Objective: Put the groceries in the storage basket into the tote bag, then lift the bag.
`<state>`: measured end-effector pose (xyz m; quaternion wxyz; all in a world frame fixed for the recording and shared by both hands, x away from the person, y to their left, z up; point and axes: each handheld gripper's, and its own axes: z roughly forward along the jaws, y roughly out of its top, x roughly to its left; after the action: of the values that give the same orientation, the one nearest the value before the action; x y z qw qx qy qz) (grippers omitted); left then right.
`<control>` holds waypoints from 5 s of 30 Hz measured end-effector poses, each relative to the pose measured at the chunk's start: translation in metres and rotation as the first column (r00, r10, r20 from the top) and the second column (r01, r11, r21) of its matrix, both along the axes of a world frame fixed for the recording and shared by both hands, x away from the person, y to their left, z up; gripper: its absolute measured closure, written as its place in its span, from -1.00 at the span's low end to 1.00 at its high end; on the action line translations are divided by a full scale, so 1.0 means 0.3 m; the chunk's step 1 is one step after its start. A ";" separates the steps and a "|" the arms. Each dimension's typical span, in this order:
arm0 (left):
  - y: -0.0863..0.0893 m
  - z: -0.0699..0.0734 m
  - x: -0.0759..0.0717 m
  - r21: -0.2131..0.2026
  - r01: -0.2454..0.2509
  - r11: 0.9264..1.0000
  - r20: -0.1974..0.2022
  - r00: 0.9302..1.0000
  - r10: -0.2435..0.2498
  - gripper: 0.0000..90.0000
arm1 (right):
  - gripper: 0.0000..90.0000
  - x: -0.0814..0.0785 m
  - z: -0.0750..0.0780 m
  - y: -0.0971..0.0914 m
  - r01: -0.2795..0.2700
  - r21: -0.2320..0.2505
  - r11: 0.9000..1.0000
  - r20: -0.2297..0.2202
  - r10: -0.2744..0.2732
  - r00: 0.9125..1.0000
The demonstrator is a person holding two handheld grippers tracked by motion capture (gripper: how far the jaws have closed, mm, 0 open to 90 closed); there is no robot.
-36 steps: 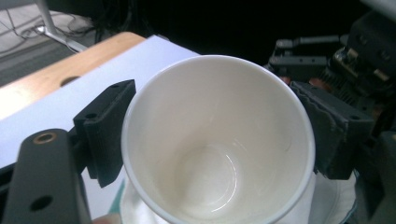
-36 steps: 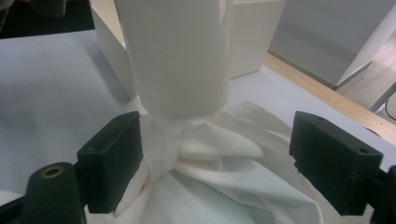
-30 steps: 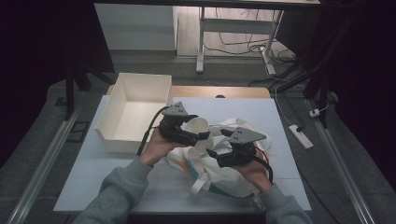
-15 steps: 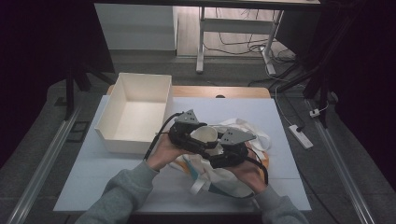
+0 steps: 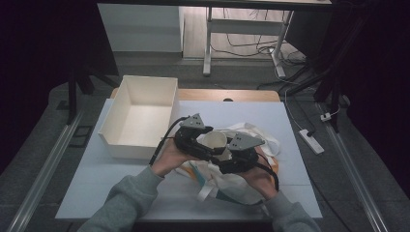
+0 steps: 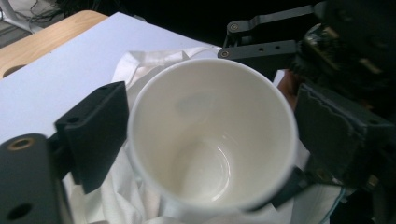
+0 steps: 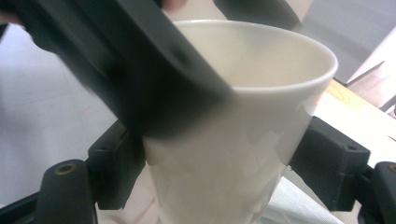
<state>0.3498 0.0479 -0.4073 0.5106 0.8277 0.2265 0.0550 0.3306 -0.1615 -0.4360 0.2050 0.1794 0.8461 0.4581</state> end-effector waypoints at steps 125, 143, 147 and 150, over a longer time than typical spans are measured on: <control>0.132 -0.194 -0.091 0.239 -0.326 0.915 -0.036 0.938 0.344 -0.19 | -0.43 0.020 -0.071 -0.380 0.275 0.020 0.961 -0.046 -0.273 0.961; 0.130 -0.274 -0.071 0.294 -0.320 0.901 -0.083 0.930 0.357 0.06 | -0.43 0.022 -0.086 -0.378 0.264 -0.012 0.965 -0.054 -0.264 0.963; 0.133 -0.292 -0.059 0.311 -0.289 0.905 -0.132 0.930 0.342 0.11 | -0.40 0.018 -0.080 -0.381 0.286 -0.027 0.958 -0.069 -0.287 0.955; 0.129 -0.312 -0.053 0.307 -0.262 0.915 -0.175 0.929 0.325 0.12 | -0.38 0.004 -0.080 -0.381 0.303 -0.052 0.951 -0.088 -0.307 0.948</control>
<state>0.3340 0.0865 -0.5009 0.3465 0.8482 0.3946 0.0700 0.3317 -0.2757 -0.4598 0.2362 0.3259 0.8254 0.3959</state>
